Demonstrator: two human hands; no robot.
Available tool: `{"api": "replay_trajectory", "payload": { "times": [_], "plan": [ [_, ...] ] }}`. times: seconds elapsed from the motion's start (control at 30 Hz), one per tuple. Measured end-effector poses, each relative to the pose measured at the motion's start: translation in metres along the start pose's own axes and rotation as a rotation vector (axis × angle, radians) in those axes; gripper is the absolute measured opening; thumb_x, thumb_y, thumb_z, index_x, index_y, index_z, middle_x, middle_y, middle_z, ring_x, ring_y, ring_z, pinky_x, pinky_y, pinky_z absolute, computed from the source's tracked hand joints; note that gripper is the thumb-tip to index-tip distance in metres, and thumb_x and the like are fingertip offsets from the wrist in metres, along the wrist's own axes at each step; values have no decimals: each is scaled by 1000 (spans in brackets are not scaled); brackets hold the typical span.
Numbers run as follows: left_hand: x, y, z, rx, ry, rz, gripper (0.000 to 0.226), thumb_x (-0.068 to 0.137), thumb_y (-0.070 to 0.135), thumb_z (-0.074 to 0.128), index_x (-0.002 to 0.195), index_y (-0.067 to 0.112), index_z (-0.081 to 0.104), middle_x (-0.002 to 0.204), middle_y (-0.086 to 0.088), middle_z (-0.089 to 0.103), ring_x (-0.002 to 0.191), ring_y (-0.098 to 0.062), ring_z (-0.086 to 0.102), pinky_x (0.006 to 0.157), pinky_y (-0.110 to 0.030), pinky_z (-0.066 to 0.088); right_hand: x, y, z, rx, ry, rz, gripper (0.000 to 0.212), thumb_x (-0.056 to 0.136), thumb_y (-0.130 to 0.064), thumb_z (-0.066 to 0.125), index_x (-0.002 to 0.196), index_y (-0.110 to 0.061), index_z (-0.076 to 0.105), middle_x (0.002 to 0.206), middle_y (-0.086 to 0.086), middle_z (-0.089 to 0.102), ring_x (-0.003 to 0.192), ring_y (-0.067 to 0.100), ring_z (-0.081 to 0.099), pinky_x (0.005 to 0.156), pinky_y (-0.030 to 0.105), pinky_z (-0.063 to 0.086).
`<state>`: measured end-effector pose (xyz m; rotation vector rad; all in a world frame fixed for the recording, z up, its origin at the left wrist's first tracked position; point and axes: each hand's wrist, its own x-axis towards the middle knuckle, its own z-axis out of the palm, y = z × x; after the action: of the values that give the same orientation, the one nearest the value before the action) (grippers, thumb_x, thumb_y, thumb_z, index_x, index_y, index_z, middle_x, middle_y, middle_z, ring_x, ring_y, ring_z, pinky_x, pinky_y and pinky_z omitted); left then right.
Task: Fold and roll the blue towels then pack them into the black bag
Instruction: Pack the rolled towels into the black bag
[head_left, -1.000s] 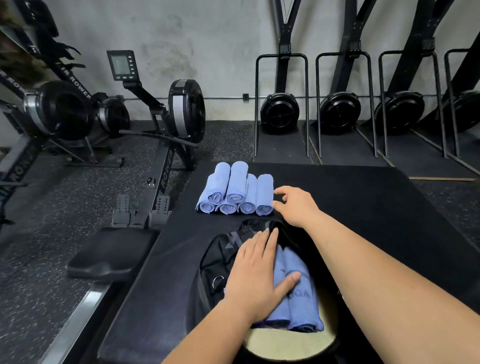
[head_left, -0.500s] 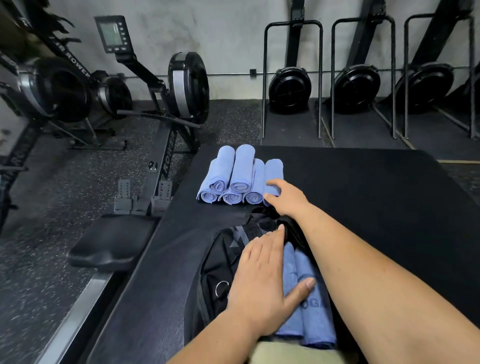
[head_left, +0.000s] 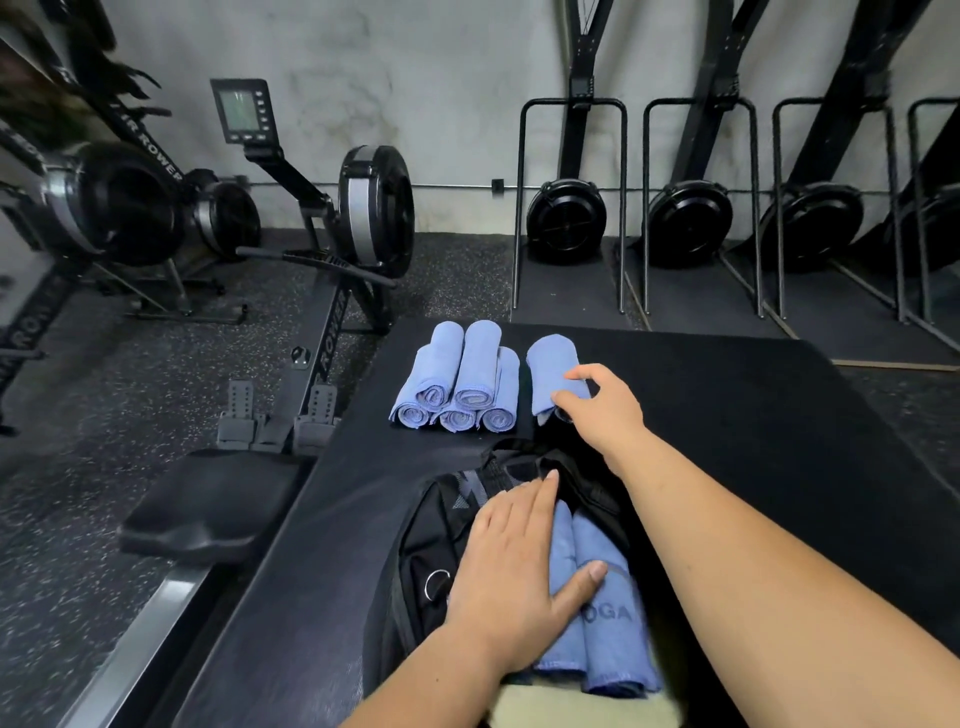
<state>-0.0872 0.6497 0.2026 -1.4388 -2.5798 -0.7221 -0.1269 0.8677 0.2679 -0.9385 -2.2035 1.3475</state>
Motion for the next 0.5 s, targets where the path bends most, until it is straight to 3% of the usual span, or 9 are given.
{"api": "replay_trajectory", "payload": {
  "times": [0.27, 0.37, 0.5],
  "plan": [
    [3, 3, -19, -303, 55, -69, 90, 100, 74, 40, 168, 25, 7, 174, 11, 14, 159, -4, 9, 130, -36, 16, -72, -2, -54, 0, -19, -88, 28, 84, -30, 72, 103, -49, 64, 92, 3, 65, 79, 20, 61, 73, 33, 52],
    [8, 10, -33, -368, 84, -113, 84, 102, 69, 40, 168, 25, 13, 173, 10, 15, 159, -4, 7, 130, -38, 17, -99, -3, -70, -10, -58, -102, 31, 85, -30, 71, 107, -50, 63, 94, 6, 67, 78, 21, 62, 75, 37, 54],
    [15, 25, -60, -420, 75, -124, 71, 101, 63, 40, 164, 31, 27, 166, 11, 28, 154, -10, 22, 126, -39, 26, -133, -8, -85, -2, -81, -112, 32, 87, -28, 68, 108, -49, 61, 96, 7, 69, 77, 19, 62, 74, 36, 53]
  ]
}}
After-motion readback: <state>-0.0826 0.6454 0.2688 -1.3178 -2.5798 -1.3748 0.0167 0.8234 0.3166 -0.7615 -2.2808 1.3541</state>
